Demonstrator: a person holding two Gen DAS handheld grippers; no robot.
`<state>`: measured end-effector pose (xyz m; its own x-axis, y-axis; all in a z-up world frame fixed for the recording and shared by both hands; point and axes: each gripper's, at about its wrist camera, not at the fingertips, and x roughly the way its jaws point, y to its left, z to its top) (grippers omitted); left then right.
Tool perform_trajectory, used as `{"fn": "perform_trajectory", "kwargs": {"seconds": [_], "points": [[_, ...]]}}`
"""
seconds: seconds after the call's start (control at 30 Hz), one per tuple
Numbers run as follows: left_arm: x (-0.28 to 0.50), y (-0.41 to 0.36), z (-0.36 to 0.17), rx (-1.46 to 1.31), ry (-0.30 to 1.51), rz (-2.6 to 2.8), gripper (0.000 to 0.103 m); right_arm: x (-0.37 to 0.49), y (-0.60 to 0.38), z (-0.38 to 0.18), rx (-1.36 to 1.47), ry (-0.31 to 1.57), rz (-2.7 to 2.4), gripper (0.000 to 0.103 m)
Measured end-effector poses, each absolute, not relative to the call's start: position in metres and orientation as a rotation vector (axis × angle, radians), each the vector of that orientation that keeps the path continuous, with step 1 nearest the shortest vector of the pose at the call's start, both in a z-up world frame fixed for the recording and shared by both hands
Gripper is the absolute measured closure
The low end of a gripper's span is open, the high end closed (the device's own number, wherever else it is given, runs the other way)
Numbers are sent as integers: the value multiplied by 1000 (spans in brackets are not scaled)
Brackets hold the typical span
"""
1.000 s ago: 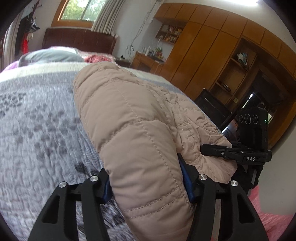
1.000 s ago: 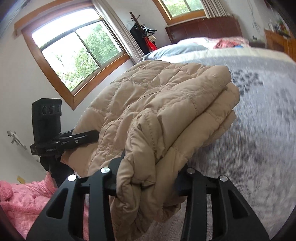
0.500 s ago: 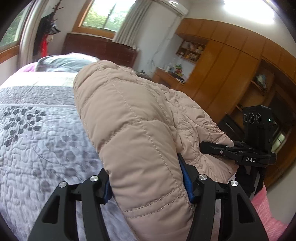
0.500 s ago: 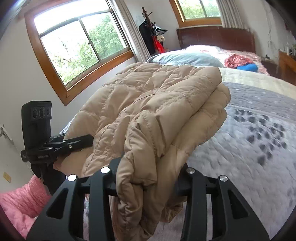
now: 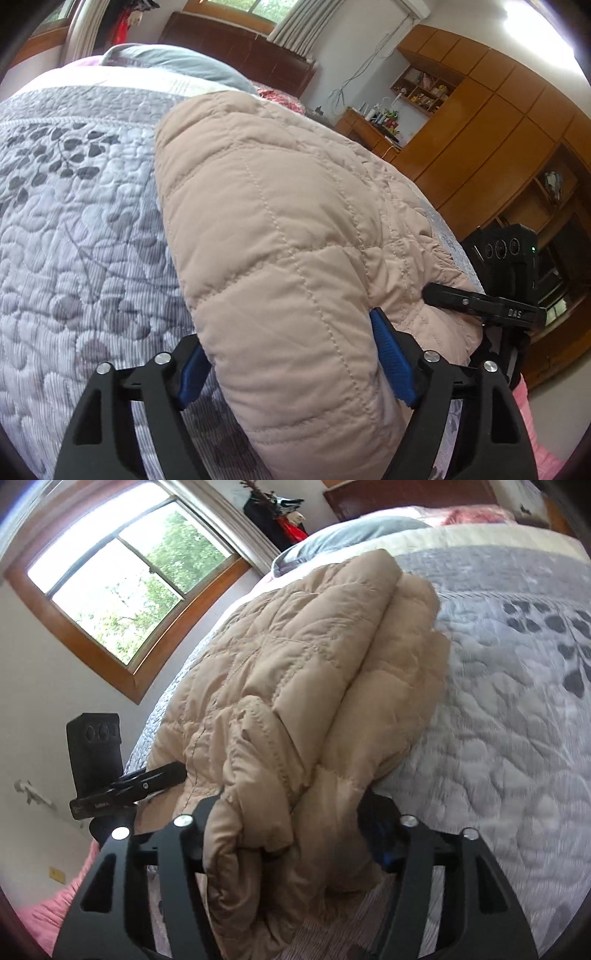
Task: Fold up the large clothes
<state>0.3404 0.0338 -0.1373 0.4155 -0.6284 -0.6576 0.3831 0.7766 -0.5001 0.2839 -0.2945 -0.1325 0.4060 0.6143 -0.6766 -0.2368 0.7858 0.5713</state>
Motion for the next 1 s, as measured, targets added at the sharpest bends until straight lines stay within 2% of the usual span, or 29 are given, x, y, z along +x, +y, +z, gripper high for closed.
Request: {"fn": "perform_trajectory", "kwargs": {"seconds": [0.3, 0.57, 0.83, 0.87, 1.0], "points": [[295, 60, -123, -234, 916, -552, 19, 239, -331, -119, 419, 978, 501, 31], [277, 56, -129, -136, 884, -510, 13, 244, -326, -152, 408, 1017, 454, 33], [268, 54, -113, -108, 875, -440, 14, 223, -322, -124, 390, 982, 394, 33], [263, 53, -108, -80, 861, -420, 13, 217, -321, -118, 382, 973, 377, 31], [235, 46, -89, 13, 819, -323, 8, 185, -308, -91, 279, 917, 259, 12]]}}
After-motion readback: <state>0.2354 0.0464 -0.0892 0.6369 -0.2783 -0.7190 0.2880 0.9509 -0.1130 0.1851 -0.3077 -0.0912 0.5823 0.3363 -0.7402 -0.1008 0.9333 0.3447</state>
